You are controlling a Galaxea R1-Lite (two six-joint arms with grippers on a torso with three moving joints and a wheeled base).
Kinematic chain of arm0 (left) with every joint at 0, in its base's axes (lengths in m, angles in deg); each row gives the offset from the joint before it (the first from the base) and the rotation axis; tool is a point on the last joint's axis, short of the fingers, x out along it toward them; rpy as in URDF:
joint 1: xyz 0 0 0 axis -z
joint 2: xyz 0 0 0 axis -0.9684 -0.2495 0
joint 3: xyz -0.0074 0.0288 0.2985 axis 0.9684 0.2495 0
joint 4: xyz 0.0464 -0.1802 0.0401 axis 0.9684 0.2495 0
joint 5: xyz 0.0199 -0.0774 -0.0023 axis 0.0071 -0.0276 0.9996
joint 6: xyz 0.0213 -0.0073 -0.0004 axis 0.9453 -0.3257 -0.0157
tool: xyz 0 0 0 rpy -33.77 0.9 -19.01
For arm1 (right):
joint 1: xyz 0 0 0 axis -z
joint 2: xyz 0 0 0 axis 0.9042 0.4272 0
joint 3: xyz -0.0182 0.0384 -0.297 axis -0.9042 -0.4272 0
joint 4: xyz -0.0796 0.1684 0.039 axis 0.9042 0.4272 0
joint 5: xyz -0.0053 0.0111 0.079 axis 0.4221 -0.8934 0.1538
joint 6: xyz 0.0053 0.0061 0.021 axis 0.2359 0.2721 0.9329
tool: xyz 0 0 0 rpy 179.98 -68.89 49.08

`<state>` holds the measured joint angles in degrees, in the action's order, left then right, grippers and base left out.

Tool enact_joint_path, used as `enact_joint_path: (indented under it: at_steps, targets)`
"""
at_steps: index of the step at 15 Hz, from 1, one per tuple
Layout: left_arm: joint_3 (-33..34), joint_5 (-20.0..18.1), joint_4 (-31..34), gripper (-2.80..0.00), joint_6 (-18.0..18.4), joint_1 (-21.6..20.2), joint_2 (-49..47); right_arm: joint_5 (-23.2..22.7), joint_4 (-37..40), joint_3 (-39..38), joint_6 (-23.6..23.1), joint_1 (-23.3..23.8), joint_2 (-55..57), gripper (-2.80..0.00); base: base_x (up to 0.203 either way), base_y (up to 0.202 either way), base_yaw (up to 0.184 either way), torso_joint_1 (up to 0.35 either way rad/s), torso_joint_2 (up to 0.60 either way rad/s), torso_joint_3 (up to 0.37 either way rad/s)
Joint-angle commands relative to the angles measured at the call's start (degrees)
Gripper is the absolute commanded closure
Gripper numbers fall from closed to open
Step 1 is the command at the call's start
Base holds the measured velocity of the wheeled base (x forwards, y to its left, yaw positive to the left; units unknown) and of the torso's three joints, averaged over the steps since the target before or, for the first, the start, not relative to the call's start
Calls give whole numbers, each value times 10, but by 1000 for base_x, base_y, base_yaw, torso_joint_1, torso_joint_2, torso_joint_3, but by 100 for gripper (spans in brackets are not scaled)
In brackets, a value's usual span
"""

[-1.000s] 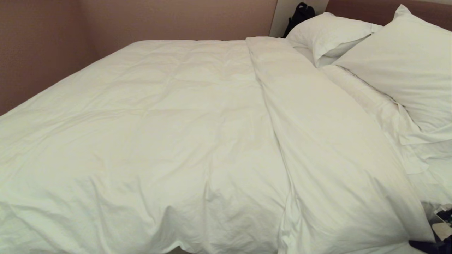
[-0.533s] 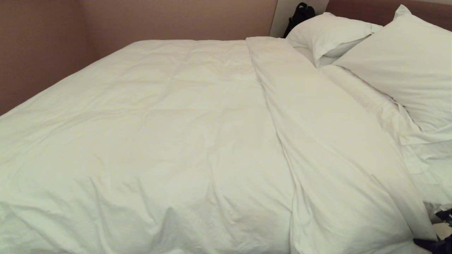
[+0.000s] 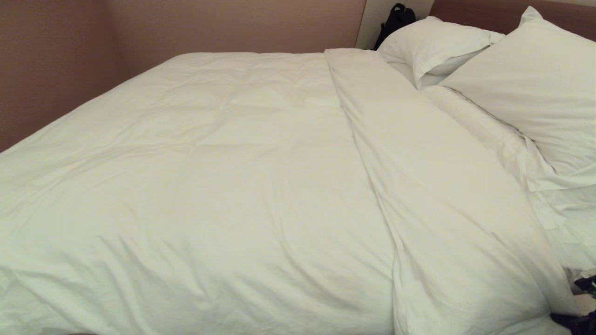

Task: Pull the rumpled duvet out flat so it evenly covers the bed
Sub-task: Flatten the corners of the folded blanket

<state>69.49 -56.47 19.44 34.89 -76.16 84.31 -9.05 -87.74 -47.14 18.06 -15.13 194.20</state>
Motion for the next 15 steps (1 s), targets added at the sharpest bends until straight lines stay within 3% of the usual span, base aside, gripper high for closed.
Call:
enact_joint_path:
  at_steps: [1,11,12,15]
  targets:
    - [0,0,1,0,1,0,0,8,-4,3,-4,2,9,0,0,0,0,0,0,0]
    - [0,0,1,0,0,0,0,14,-109,-38,-11,0,48,0,0,0,0,0,0,0]
    - [0,0,1,0,0,0,0,14,-109,-38,-11,0,48,-280,0,0,0,0,0,0]
    - [0,0,1,0,0,0,0,14,-108,-40,-11,0,44,-280,0,0,0,0,0,0]
